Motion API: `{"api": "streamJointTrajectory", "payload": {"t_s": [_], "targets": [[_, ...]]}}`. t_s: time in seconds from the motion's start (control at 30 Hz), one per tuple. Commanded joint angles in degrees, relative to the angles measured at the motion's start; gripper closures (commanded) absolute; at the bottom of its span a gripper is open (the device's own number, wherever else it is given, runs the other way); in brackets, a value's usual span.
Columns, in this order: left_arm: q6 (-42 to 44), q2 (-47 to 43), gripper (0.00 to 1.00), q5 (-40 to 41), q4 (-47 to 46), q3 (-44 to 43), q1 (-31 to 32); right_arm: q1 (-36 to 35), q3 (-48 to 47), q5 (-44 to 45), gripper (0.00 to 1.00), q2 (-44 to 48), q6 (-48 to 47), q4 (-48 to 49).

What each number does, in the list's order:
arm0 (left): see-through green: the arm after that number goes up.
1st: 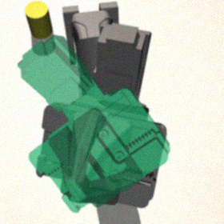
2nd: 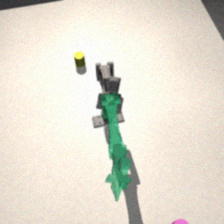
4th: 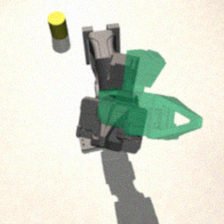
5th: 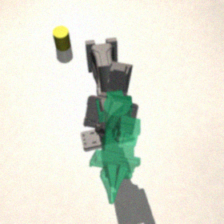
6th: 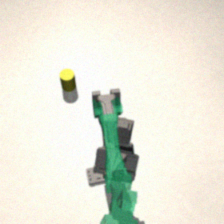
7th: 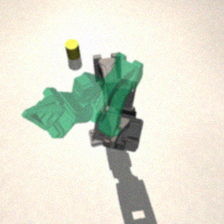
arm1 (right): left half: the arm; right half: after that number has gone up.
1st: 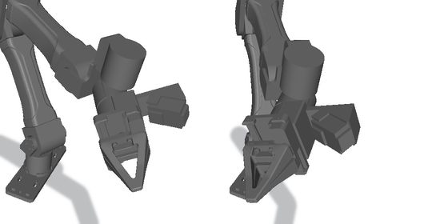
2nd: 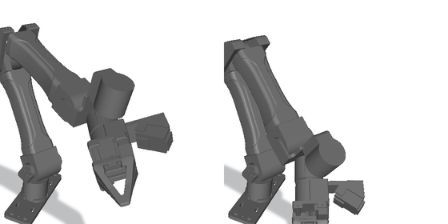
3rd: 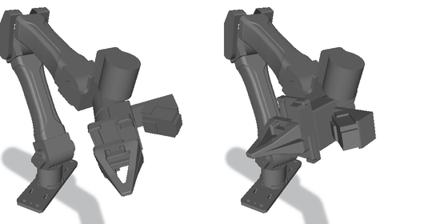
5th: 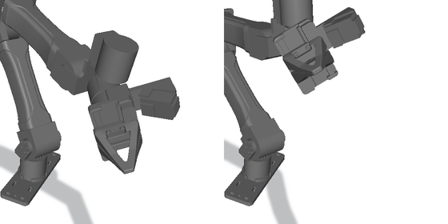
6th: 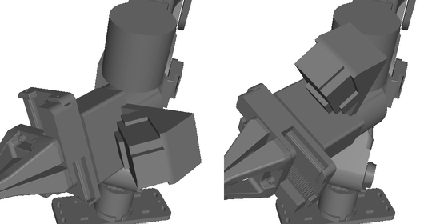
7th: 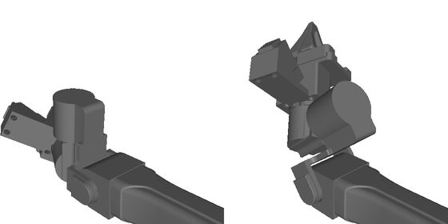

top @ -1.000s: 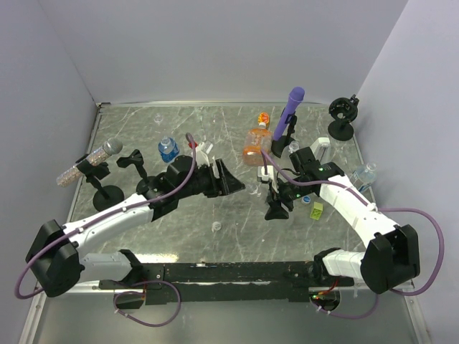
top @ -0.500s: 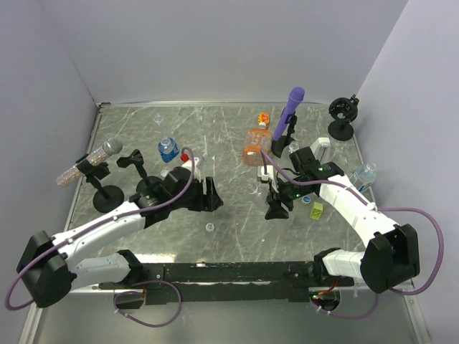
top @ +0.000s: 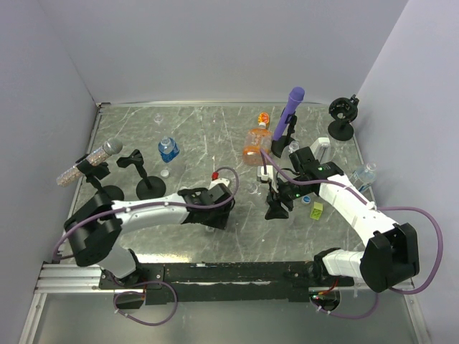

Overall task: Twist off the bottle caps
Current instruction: Move the bottle cap to the center of the board.

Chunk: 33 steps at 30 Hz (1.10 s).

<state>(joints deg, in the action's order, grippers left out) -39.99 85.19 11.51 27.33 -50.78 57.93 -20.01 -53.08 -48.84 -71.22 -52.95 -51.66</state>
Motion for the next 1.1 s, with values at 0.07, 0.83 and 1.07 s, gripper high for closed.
{"api": "streamJointTrajectory", "payload": {"t_s": [0.07,0.83,1.07], "targets": [[-1.4,5.3,0.39,6.7,5.5,-4.5,2.4,-0.3,-0.3,-0.2,0.87,0.1,-0.3,0.7],[1.3,10.2,0.75,7.0,7.7,-6.1,2.3,-0.3,-0.4,-0.3,0.87,0.1,-0.7,0.4],[12.3,14.2,0.77,7.9,5.6,-15.1,-9.0,-0.3,-0.4,-0.4,0.87,0.5,-0.8,0.2]]}}
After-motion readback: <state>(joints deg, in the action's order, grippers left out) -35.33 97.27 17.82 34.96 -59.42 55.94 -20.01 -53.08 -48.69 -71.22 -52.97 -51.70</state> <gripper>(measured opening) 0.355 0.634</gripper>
